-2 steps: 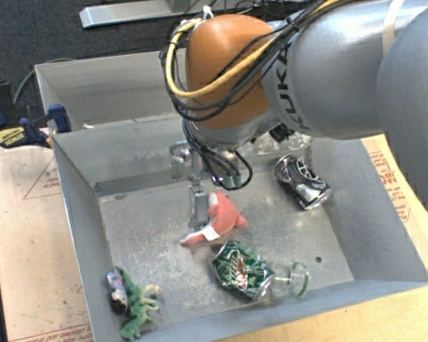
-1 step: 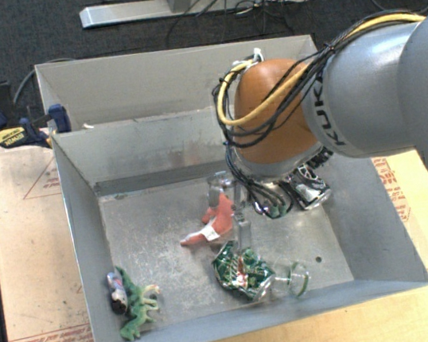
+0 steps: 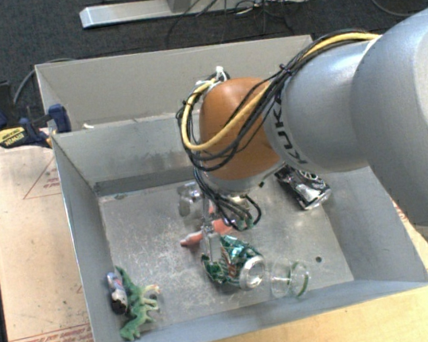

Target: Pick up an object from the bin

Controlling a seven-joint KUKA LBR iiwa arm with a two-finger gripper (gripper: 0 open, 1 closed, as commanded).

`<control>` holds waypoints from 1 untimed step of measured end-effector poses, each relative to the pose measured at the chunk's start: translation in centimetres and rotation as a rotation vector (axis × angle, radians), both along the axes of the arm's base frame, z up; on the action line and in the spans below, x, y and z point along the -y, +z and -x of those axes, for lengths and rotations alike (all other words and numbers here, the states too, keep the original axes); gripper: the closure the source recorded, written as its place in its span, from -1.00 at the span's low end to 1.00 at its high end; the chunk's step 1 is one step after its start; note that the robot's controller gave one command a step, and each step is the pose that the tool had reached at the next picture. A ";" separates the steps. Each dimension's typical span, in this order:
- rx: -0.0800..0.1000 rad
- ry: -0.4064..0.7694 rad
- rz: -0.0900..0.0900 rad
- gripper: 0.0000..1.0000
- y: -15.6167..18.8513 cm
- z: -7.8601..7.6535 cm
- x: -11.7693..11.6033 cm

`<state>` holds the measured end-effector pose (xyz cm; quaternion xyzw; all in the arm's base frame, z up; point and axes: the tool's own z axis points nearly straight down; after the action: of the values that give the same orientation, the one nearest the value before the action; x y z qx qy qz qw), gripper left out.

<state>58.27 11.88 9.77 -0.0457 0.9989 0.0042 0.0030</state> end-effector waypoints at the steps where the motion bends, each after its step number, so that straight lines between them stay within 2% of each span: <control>1: -0.007 0.282 0.006 -1.00 -1.7 1.4 3.3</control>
Offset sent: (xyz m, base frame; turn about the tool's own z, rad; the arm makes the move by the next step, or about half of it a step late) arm -0.0253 -0.0592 -0.0277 -0.1945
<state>56.87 8.57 8.10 -0.1857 0.9826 0.0016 -0.0011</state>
